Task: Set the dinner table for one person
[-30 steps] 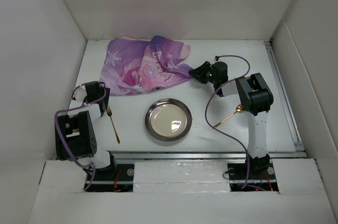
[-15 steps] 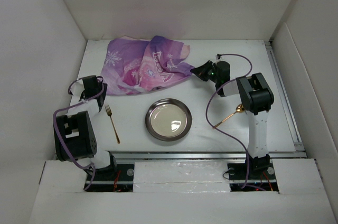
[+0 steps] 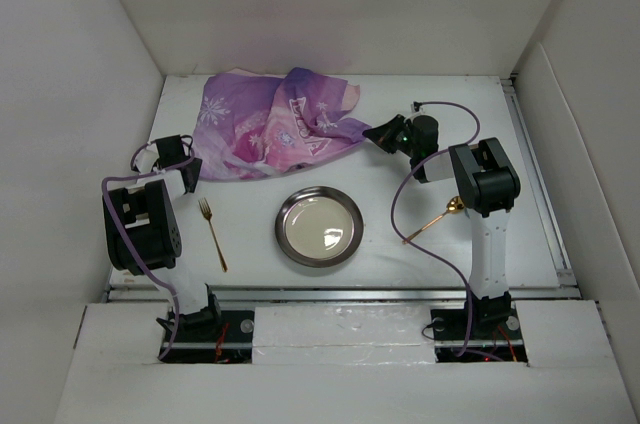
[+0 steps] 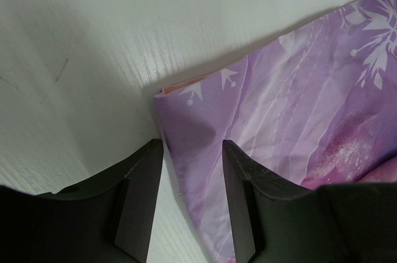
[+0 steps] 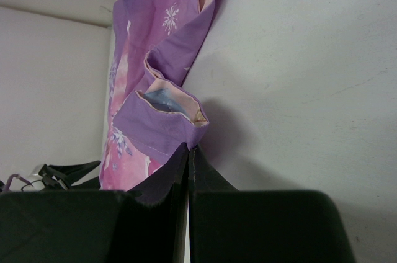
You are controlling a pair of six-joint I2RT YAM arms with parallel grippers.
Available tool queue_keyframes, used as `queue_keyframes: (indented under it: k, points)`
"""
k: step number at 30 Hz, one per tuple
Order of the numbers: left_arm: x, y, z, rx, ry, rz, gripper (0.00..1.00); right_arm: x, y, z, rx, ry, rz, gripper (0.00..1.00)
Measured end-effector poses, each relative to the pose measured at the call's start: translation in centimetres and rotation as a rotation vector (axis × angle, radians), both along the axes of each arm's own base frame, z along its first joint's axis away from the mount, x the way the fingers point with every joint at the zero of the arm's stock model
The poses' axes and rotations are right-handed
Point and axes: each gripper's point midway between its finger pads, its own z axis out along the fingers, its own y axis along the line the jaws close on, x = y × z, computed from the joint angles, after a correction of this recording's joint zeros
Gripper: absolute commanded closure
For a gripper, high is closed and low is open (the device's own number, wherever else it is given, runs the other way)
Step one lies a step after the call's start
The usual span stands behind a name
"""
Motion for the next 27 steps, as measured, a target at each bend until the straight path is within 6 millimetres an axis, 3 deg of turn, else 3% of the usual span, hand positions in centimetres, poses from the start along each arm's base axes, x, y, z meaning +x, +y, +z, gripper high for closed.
queue_keyframes:
  k: [5, 8, 11, 20, 22, 24, 26, 27]
  points:
    - [-0.1, 0.1, -0.1, 0.006, 0.005, -0.006, 0.6, 0.1, -0.3, 0.0, 0.001, 0.001, -0.003, 1.0]
    - [-0.2, 0.1, -0.1, 0.008, 0.012, -0.008, 0.76, -0.1, -0.4, -0.1, 0.001, 0.003, -0.003, 1.0]
    - [-0.6, 0.0, -0.5, 0.009, 0.037, -0.016, 1.0, -0.2, -0.4, 0.0, 0.004, 0.003, -0.003, 1.0]
    - [0.0, -0.1, -0.4, 0.027, 0.054, -0.065, 1.0, -0.9, -0.5, 3.0, 0.015, -0.047, -0.002, 1.0]
    - [0.3, 0.0, 1.4, 0.044, 0.016, -0.075, 1.0, -1.3, -0.7, 4.1, 0.007, -0.062, 0.0, 1.0]
    - [1.0, -0.1, 4.8, 0.077, -0.055, -0.089, 1.0, -1.7, -1.0, 5.8, -0.01, -0.082, 0.0, 1.0]
    - [2.7, -0.1, 11.0, 0.126, -0.183, -0.105, 1.0, -2.1, -1.4, 8.9, -0.031, -0.126, -0.008, 1.0]
    - [3.7, -0.1, 15.0, 0.154, -0.269, -0.112, 1.0, -2.4, -1.7, 10.9, -0.049, -0.158, -0.015, 1.0]
